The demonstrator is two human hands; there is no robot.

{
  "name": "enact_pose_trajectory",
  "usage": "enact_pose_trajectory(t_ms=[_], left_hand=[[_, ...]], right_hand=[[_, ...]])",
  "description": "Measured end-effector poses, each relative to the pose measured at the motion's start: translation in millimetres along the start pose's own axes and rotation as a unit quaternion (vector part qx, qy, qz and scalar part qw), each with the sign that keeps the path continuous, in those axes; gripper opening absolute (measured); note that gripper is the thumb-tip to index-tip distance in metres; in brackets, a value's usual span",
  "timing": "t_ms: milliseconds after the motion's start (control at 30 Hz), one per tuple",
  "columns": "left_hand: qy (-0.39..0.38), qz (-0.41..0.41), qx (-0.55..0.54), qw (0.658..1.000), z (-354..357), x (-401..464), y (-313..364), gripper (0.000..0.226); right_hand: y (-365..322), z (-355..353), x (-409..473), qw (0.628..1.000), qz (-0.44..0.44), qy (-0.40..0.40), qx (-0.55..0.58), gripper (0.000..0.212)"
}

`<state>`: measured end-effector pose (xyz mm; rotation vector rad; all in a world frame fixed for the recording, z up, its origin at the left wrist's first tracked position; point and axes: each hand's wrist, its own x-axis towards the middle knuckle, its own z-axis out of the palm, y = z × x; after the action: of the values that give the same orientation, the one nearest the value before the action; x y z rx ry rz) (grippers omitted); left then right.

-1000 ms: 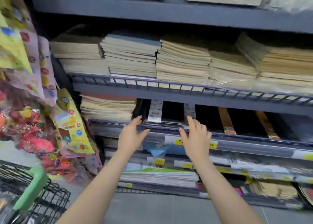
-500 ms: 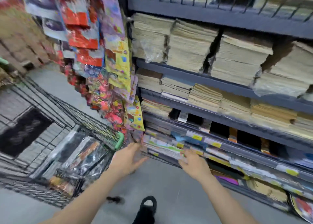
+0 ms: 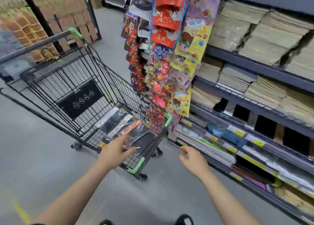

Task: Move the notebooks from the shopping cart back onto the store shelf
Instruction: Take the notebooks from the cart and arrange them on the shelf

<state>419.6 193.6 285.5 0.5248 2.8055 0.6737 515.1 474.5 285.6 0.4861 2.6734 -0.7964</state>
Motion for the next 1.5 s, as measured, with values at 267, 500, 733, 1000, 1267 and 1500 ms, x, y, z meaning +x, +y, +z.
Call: enact_pose_trajectory(t_ms=[267,500,733,1000,1267,1500], left_hand=[[0.008,-0.034,-0.071,0.997,-81,-29,-164,0.042],[-0.002,-0.018,-0.128,0.992,-105,-3,-221,0.033],[-0.053,0.021,-0.113,0.992,-112,79,-239,0.038],[-0.120,-0.016,-0.110,0.987,-120,183,-269,0.040],[-0.223,-0.015,-0.080,0.971,-61,273,-325,0.038],[-0.363,-0.007,-0.031,0.931,59,330,-361,0.051]], right_hand=[[-144,92,-1,0.995,0.025,0.057,0.081,0.037],[-214,125,20,0.997,0.025,0.028,0.066,0.036],[-232,138,82,0.992,0.061,0.035,0.107,0.037],[-254,150,177,0.984,0.112,-0.021,0.139,0.039],[-274,201,260,0.970,0.165,-0.030,0.176,0.044],[-250,282,322,0.956,0.249,0.010,0.157,0.044]])
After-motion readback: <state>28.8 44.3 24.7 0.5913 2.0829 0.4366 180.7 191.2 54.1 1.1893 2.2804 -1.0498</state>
